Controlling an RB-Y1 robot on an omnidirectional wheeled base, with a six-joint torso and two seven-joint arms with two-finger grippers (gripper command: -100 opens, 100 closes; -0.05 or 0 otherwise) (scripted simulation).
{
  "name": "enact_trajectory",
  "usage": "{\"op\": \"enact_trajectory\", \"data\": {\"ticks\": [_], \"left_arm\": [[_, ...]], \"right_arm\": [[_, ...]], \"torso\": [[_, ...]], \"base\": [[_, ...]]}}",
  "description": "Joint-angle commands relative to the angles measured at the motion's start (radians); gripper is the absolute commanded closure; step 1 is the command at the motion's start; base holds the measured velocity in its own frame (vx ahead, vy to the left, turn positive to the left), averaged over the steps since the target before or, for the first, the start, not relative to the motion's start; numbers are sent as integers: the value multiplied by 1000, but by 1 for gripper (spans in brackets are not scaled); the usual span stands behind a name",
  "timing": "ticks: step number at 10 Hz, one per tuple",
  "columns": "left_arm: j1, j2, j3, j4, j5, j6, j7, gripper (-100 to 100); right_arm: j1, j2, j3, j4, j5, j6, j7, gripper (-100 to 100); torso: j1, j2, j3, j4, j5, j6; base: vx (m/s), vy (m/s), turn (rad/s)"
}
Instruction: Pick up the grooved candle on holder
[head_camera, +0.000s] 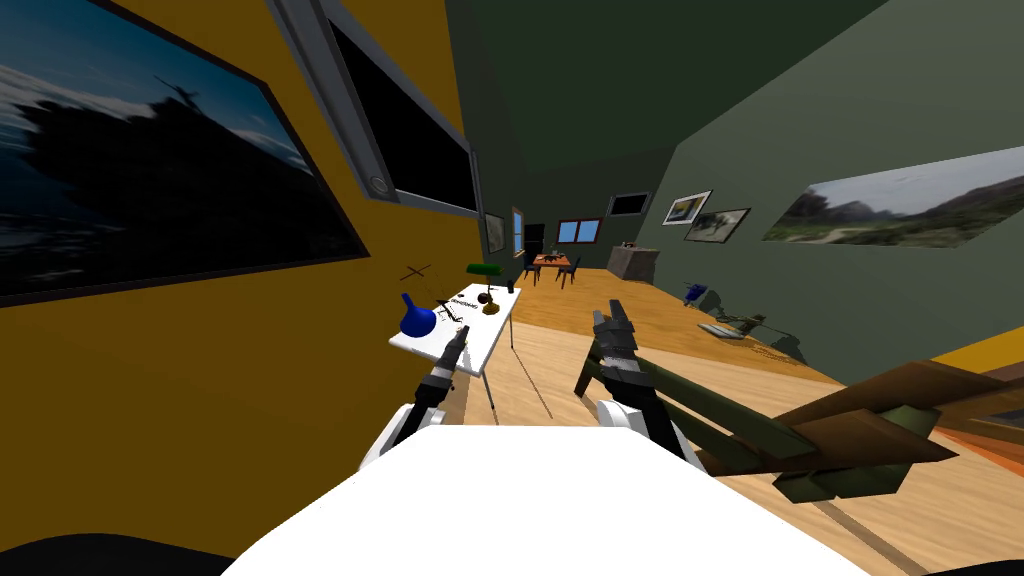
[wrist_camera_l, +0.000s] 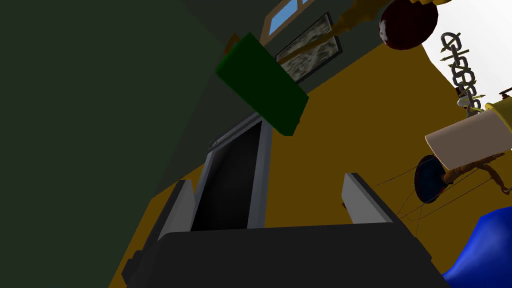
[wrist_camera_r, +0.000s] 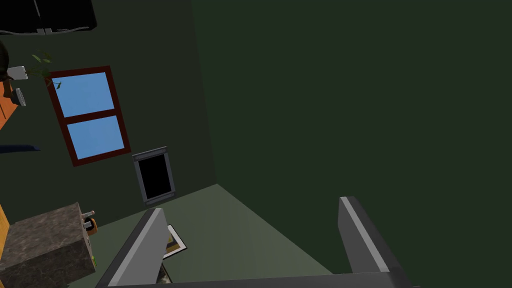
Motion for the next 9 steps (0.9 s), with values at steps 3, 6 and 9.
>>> {"op": "enact_trajectory", "data": {"ticks": [3,6,9], "left_arm": [[-22,7,6,64,-38,13,-41,-100],[-54,6,31,144,-86,30,-91,-100],[-82,2,58,209,-124,45,-133,-100]], "right_arm": [[0,0,0,0,0,0,0,0],[0,0,0,0,0,0,0,0],[0,0,0,0,0,0,0,0]], "torso": [[0,0,0,0,0,0],[1,1,0,0,0,0],[0,1,0,0,0,0]], "base": [[12,44,-20],[0,61,-61],[-1,53,-80]]}}
